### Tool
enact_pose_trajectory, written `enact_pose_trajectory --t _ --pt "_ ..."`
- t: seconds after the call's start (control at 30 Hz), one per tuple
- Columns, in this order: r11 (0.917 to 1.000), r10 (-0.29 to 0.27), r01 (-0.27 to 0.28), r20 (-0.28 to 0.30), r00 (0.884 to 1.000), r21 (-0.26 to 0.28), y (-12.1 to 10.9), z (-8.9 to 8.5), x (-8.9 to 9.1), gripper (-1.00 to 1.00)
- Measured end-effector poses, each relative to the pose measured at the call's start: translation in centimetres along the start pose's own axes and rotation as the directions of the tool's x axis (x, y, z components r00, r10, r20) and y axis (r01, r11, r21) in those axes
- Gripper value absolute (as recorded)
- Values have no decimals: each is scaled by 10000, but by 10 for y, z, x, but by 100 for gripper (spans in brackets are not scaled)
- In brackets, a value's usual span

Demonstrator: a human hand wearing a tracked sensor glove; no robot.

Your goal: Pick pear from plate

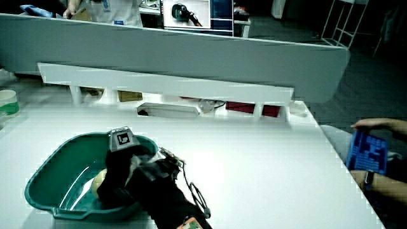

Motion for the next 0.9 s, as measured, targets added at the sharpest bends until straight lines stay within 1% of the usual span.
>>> enact_pose_trajectory --t 0.07,0.1,0.17,0.2,0.23,0.27,0.33,0.37,0.4,0.47,0.5,0.53,0.57,0.63,0.7,0.73,0.77,0.8,0.83,0.9 --pt "10000 96 -96 1 10000 -21 -2 2 0 100" --pt "9998 76 -77 47 10000 206 -5 6 0 100" --pt "9991 204 -198 -158 9997 385 -10 13 2 100" --pt "9992 53 -49 -106 9999 394 -11 14 4 100" --pt "9983 119 -116 -49 9999 579 -15 18 5 100" --pt "9988 174 -166 -177 9997 464 -16 20 7 100" --pt "9974 197 -185 -166 9997 696 -25 29 9 100" --pt "9965 123 -117 -62 9999 832 -29 32 10 100" --pt "9971 176 -163 -162 9997 738 -31 35 11 100" --pt "9928 -4 5 -15 10000 1196 -41 42 14 100" --pt "9944 54 -39 -140 9999 1054 -44 44 16 100" --pt "9950 -53 61 -81 10000 1001 -47 45 19 100" --pt "9957 91 -86 -55 9999 926 -50 47 20 100" --pt "9944 -39 52 -125 9999 1051 -58 52 24 100" --pt "9948 51 -28 -217 9998 1021 -64 54 31 100" --pt "9897 -396 384 56 9992 1382 -73 60 31 100" --pt "9933 -91 101 -95 9999 1153 -76 60 34 100" --pt "9890 -4 28 -163 9999 1479 -83 65 34 100" --pt "9915 22 5 -205 9998 1305 -86 66 37 100" --pt "9859 -185 197 -88 9998 1664 -97 70 42 100"
